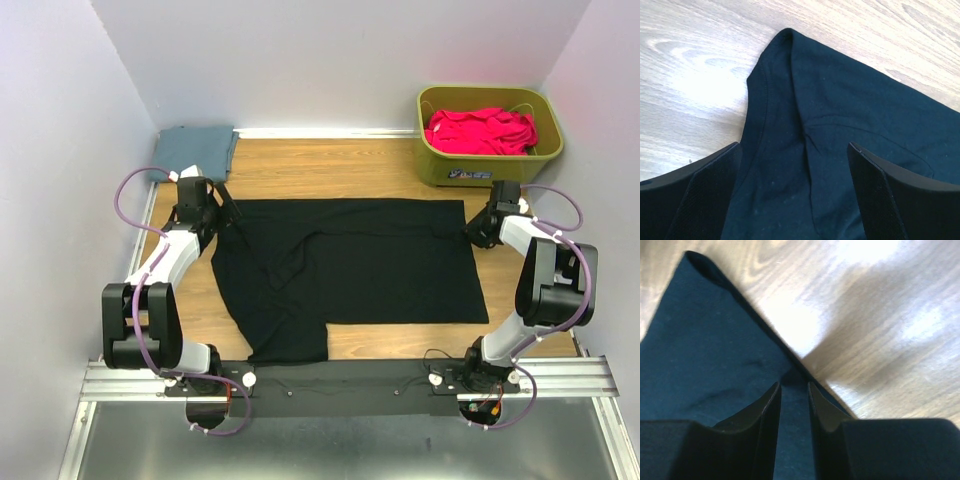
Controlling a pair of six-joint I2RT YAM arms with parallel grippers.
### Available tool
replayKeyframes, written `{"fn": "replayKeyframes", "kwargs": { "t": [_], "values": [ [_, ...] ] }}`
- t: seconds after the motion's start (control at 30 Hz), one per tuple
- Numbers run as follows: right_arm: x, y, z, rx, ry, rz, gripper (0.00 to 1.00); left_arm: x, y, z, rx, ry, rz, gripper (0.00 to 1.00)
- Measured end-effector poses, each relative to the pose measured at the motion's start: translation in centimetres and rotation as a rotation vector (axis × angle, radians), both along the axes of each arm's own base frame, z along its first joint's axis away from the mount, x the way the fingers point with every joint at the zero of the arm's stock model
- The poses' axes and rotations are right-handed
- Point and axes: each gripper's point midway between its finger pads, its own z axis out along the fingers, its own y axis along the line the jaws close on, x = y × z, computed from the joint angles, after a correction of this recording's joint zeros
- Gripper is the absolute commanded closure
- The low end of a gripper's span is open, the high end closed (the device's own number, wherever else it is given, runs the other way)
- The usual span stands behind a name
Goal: Fold and stack the t-shirts
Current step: Fold the tshirt
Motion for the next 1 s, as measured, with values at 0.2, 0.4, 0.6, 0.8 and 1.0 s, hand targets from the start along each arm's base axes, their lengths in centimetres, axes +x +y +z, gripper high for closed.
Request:
{"fn": "replayKeyframes", "kwargs": {
  "t": [0.2,0.4,0.6,0.8,1.0],
  "values": [
    [-0.5,-0.5,-0.5,-0.007,0.016,-0.023,0.65,0.0,-0.4,0.2,0.015,-0.010,-0.011,0.06],
    [-0.6,-0.5,-0.9,-0.002,0.025,-0.028,0.66,0.0,-1.2,0.2,0.015,-0.011,-0.033,0.07],
    [-0.6,-0.6,-0.9,-0.002,0.027,-0.030,0.78,0.0,-1.2,0.2,0.015,-0.011,-0.032,0.06],
    [-0.6,-0.6,-1.0,-0.003,0.029,-0.028,0.98,0.0,-1.3,0.2,0.015,-0.011,-0.035,0.07],
    [-0.5,-0.7,-1.0,-0.009,0.029,-0.025,0.99,0.0,-1.3,0.2,0.015,-0.011,-0.035,0.06]
  ]
}}
